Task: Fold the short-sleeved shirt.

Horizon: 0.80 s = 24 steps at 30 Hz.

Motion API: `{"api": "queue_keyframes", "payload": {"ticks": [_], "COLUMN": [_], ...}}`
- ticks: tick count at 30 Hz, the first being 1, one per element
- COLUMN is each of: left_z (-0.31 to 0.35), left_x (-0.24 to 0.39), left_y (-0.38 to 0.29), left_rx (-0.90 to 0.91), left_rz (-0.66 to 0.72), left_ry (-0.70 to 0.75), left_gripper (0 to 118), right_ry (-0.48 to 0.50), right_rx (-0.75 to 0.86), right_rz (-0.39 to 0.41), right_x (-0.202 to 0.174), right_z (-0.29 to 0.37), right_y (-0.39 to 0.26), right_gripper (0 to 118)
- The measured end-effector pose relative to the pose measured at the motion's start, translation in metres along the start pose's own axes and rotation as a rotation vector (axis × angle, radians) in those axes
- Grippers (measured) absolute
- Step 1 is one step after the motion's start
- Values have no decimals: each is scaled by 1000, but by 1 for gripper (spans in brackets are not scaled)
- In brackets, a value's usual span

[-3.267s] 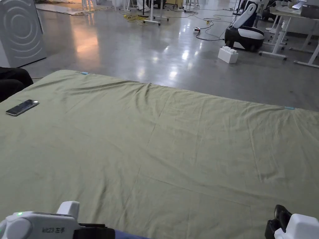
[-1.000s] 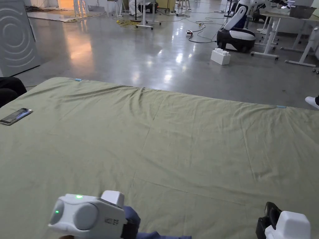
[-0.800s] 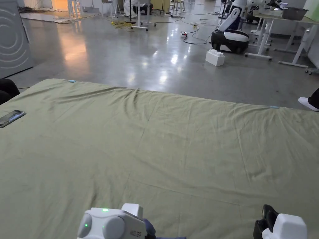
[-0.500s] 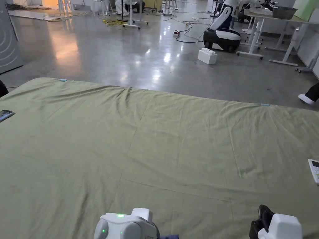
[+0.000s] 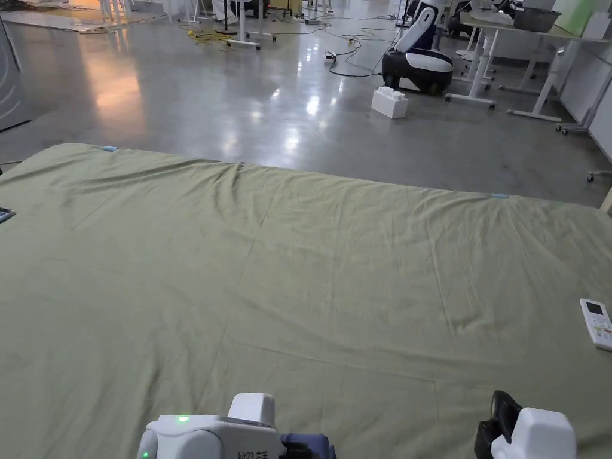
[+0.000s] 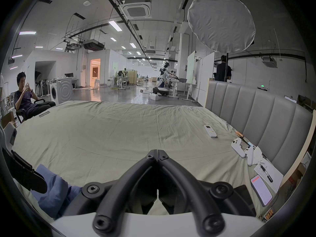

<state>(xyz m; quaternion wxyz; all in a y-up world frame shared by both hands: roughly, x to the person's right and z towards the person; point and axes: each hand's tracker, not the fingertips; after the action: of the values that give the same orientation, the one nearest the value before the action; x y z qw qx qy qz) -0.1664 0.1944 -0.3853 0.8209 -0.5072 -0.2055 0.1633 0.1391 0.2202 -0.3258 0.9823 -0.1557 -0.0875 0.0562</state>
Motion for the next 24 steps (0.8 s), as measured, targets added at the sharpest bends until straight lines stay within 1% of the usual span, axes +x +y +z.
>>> {"api": "queue_keyframes", "payload": {"ticks": [1, 2, 3, 5, 7, 9, 14, 17, 19, 22, 24], "left_z": [-6, -13, -20, -34, -50, -64, -78, -69, -56, -26, -1], "left_x": [0, 0, 0, 0, 3, 5, -2, -2, 1, 7, 9], "left_y": [-1, -4, -7, -14, -22, -29, -39, -38, -36, -27, -18], "left_rx": [-24, -43, -54, -69, -90, -96, -65, -49, -25, 77, 189], "left_rz": [7, 22, 30, 20, 3, -8, -1, -2, -36, -127, -163], "left_ry": [17, 27, 27, 22, 43, 46, 40, 25, 18, 6, 19], "left_gripper": [42, 29, 19, 19, 15, 13, 7, 6, 6, 6, 6], "right_ry": [1, 2, 2, 4, 8, 11, 13, 18, 17, 16, 14], "right_rx": [-1, -2, -3, -2, -3, -5, -9, -2, 4, 20, 36], "right_rz": [-1, -1, -2, -2, 2, 0, 3, 7, 9, 6, 4], "right_x": [0, -1, -1, -3, -5, -6, -7, -8, -8, -9, -10], "right_z": [0, 0, 0, 1, 1, 1, 2, 3, 5, 5, 6], "right_y": [0, 0, 0, 0, 0, -1, -3, -2, 0, 5, 11], "right_gripper": [1, 1, 1, 1, 1, 1, 1, 1, 1, 1, 1]}}
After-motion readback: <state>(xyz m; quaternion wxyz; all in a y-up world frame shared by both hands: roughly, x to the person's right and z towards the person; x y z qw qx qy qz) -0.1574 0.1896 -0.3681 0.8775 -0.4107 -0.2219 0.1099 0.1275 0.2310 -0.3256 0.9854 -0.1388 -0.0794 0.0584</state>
